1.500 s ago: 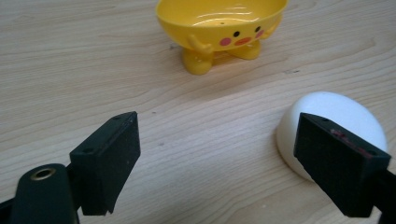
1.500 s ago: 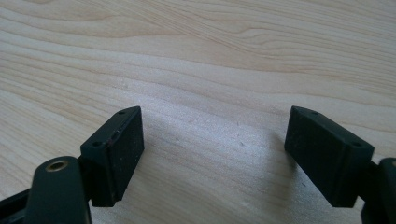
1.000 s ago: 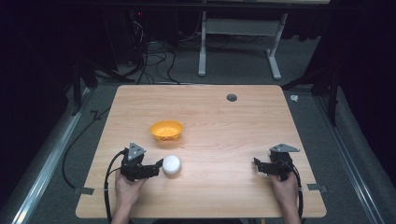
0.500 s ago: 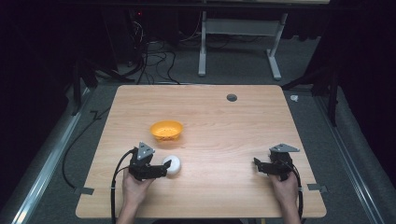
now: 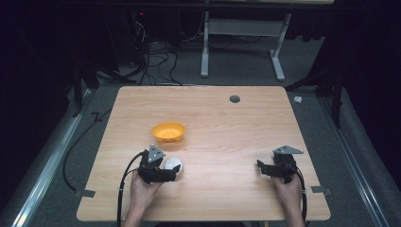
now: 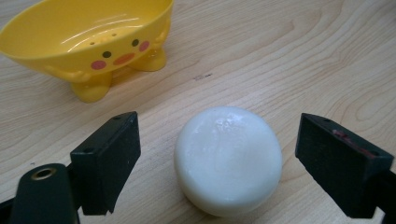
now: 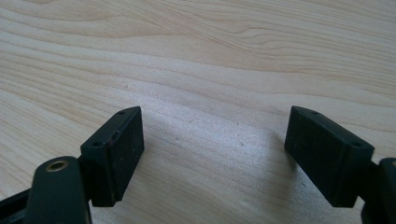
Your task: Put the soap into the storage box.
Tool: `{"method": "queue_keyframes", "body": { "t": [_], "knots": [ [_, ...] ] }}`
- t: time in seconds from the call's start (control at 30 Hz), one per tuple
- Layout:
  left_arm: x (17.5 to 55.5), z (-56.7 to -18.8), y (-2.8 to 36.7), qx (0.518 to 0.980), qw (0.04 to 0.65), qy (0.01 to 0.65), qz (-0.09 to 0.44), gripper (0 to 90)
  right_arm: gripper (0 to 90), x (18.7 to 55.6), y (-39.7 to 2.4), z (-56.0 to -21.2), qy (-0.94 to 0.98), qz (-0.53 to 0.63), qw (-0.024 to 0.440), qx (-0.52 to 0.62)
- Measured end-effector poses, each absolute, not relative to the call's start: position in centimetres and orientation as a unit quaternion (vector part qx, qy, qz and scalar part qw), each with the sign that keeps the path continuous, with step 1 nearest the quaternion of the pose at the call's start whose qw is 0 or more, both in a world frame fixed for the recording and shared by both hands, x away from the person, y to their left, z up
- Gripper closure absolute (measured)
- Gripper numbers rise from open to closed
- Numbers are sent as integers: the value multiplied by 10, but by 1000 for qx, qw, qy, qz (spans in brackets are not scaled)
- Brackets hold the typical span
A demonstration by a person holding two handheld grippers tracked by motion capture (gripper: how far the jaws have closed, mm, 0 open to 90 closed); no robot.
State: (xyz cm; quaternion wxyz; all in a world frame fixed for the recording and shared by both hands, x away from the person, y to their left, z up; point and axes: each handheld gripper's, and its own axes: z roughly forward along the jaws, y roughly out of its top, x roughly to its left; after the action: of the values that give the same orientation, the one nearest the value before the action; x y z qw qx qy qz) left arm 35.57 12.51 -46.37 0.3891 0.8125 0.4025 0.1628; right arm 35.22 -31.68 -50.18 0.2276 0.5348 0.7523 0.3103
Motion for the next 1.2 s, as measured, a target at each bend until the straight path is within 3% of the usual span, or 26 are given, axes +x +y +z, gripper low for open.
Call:
{"method": "queue_keyframes", "body": {
  "t": [1.2],
  "knots": [
    [364, -491, 106, 833, 349, 401, 155, 155, 206, 352, -317, -502, 752, 310, 227, 535]
  ]
}}
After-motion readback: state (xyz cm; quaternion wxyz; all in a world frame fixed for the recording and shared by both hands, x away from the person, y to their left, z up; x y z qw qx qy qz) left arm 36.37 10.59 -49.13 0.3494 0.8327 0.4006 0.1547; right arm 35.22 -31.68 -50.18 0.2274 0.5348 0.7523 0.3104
